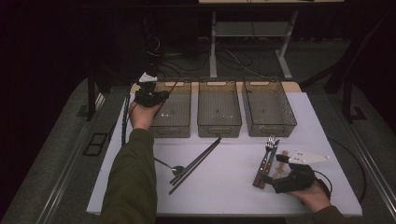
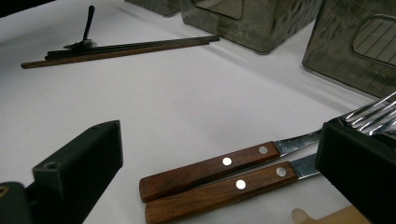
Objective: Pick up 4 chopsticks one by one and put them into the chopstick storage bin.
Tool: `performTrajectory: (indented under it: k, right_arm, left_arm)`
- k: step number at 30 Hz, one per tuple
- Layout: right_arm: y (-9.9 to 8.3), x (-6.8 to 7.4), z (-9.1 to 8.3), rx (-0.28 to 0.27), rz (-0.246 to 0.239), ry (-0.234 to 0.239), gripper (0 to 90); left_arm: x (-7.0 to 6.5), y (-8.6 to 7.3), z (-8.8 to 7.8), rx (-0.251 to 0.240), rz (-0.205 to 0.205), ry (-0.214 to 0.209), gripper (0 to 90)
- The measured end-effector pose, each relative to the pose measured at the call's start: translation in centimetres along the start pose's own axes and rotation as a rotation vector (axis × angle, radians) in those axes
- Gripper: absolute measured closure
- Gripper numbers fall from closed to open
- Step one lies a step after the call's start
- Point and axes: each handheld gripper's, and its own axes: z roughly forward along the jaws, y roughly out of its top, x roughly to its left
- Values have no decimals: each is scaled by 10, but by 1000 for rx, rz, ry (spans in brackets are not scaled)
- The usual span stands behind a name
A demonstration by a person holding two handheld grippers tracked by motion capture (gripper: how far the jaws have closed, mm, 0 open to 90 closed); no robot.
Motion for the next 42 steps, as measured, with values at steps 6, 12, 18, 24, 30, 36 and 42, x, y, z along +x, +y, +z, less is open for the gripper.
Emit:
performTrajectory:
  k: [6, 12, 18, 24, 30, 36, 42]
  right_arm:
    - [0, -1, -1, -3, 4, -3, 6]
    - [0, 0, 0, -3, 5, -2, 6]
    - [0, 0, 0, 1, -2, -3, 6]
    - [0, 0, 1, 1, 0, -7, 6]
    - [0, 1, 0, -2, 1, -4, 6]
    - [0, 1, 0, -2, 0, -6, 6]
    - [0, 1, -1, -2, 3, -6, 6]
  left_arm:
    - [4, -9, 13, 47, -29, 29, 854]
    - [1, -13, 14, 65, -44, 52, 583]
    - [-4, -11, 4, 74, -25, 6, 403]
    - [-14, -5, -10, 65, -5, -43, 313]
    - [-27, -2, -21, 51, 25, -77, 282]
    - [-44, -7, -30, 48, 64, -123, 231]
    - [-61, -15, -38, 56, 85, -168, 170]
